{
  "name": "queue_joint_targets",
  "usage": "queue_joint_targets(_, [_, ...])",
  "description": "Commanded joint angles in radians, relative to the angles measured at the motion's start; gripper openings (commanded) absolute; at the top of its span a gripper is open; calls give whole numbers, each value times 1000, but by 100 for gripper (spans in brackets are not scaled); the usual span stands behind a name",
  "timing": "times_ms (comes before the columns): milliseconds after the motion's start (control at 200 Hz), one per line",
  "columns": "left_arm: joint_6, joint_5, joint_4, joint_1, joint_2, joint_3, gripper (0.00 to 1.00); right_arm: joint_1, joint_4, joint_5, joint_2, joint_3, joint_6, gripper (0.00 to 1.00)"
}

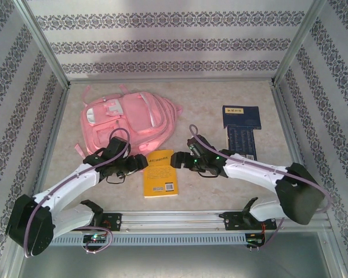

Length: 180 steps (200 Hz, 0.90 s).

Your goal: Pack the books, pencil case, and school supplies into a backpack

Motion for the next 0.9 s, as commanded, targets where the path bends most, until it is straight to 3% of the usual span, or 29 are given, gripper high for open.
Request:
queue_joint_targets(0, [-2, 27, 105, -27, 21, -32, 74, 10, 40, -57, 58, 8, 47, 91])
queue_joint_targets(215, [-22, 57, 203, -80, 86, -89, 73, 11, 103, -103, 140, -7, 82, 91])
queue_joint_targets(485, [-28, 183, 389, -89, 221, -121, 73, 2, 243, -244, 254, 9, 96, 83])
queue_joint_targets(660, [-47, 246, 463, -113, 322, -82, 62, -22, 354, -315, 305, -1, 150, 77])
queue_joint_targets(774, [-51, 232, 446, -115, 309, -66, 50, -26, 385, -327, 314, -12, 165, 72])
queue_joint_targets(894, [-49, 222, 412, -117, 285, -53, 47, -15, 417, -353, 341, -15, 188, 68])
